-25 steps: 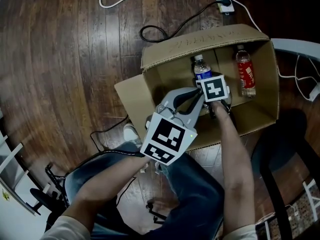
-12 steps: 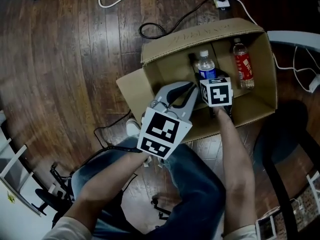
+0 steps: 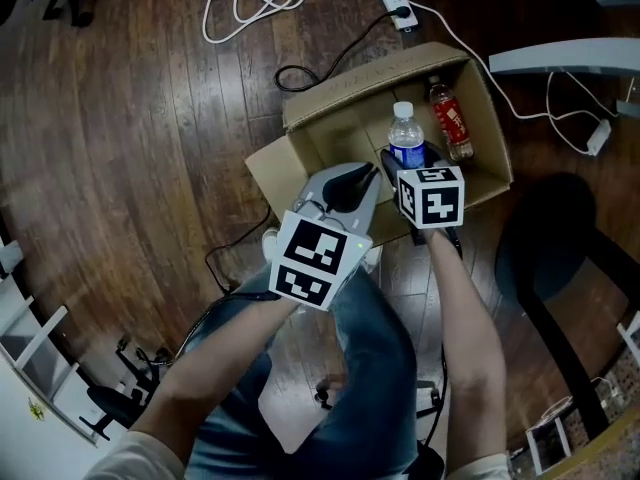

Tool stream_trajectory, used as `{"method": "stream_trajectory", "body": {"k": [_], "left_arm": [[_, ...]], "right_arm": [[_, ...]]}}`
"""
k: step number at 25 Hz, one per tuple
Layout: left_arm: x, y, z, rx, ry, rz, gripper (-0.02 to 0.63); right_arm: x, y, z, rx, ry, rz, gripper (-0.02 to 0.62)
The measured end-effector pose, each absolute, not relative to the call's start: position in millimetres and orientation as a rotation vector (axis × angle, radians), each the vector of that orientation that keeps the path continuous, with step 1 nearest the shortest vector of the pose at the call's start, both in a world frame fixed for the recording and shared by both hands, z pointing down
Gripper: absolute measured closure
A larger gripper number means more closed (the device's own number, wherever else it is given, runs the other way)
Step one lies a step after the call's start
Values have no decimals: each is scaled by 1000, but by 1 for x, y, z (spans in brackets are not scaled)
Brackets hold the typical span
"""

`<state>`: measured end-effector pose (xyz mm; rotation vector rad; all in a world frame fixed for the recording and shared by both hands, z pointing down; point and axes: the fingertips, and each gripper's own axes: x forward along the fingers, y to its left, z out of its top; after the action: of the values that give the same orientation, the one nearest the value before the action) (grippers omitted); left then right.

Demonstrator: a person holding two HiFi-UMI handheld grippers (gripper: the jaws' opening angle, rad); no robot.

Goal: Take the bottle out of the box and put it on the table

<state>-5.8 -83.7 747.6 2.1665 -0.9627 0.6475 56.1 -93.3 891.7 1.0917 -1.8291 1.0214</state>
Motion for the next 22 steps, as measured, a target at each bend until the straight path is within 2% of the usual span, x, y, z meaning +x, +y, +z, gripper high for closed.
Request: {"method": "stream_trajectory", "body": {"k": [22], "left_arm": [[-46, -89, 439, 2269, -1020, 510, 583]], "right_arm": [[-2, -108, 496, 1383, -2038, 905, 307]]}}
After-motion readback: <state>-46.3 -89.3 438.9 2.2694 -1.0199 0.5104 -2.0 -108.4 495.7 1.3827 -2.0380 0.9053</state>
